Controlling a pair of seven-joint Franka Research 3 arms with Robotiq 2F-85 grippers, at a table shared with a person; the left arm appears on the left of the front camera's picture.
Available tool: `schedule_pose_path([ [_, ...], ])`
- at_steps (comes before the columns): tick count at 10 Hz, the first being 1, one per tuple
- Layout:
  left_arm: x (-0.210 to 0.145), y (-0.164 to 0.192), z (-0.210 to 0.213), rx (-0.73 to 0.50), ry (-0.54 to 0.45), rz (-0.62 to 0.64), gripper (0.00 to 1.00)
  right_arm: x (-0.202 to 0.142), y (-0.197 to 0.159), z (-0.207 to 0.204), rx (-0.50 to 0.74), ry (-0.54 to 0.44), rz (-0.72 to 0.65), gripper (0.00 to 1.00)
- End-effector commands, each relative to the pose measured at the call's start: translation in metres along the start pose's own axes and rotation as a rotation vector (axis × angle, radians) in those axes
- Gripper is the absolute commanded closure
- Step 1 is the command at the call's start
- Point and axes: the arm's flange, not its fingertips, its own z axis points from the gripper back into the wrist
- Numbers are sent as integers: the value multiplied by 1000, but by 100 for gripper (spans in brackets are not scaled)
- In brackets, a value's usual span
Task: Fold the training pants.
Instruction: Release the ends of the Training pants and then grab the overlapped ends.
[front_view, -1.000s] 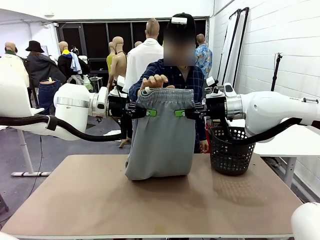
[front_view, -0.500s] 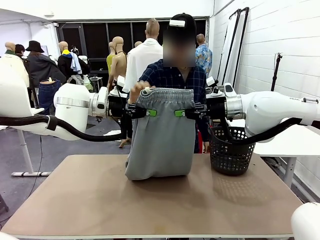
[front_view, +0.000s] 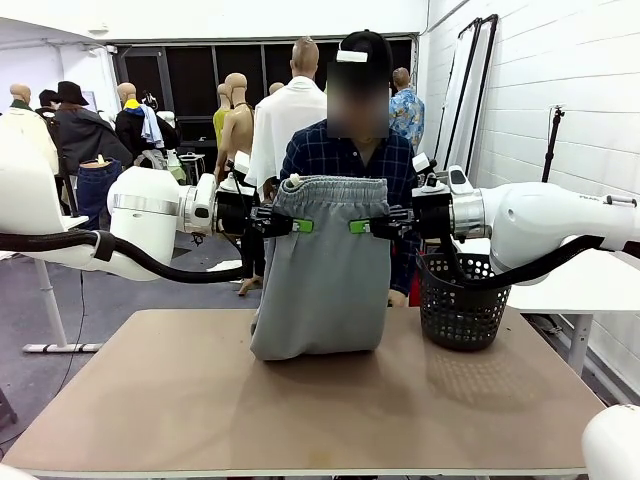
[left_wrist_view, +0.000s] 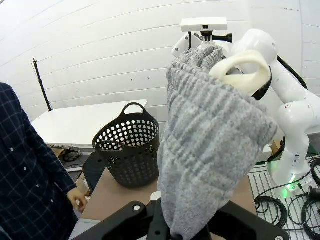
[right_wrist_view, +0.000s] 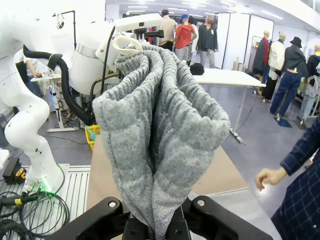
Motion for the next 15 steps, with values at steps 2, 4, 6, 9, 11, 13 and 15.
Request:
schedule_pose_path([
  [2, 1, -1, 0, 0, -10, 3, 100, 4, 3, -1, 1, -1, 15, 100],
  [4, 1, -1, 0, 0, -10, 3, 100, 4, 3, -1, 1, -1, 15, 100],
  [6, 1, -1, 0, 0, -10, 3, 100, 4, 3, -1, 1, -1, 15, 100],
  [9, 1, -1, 0, 0, -10, 3, 100, 4, 3, -1, 1, -1, 15, 100],
  [11, 1, -1, 0, 0, -10, 3, 100, 4, 3, -1, 1, -1, 15, 100],
  [13, 1, -1, 0, 0, -10, 3, 100, 4, 3, -1, 1, -1, 15, 100],
  [15, 1, -1, 0, 0, -10, 3, 100, 4, 3, -1, 1, -1, 15, 100],
])
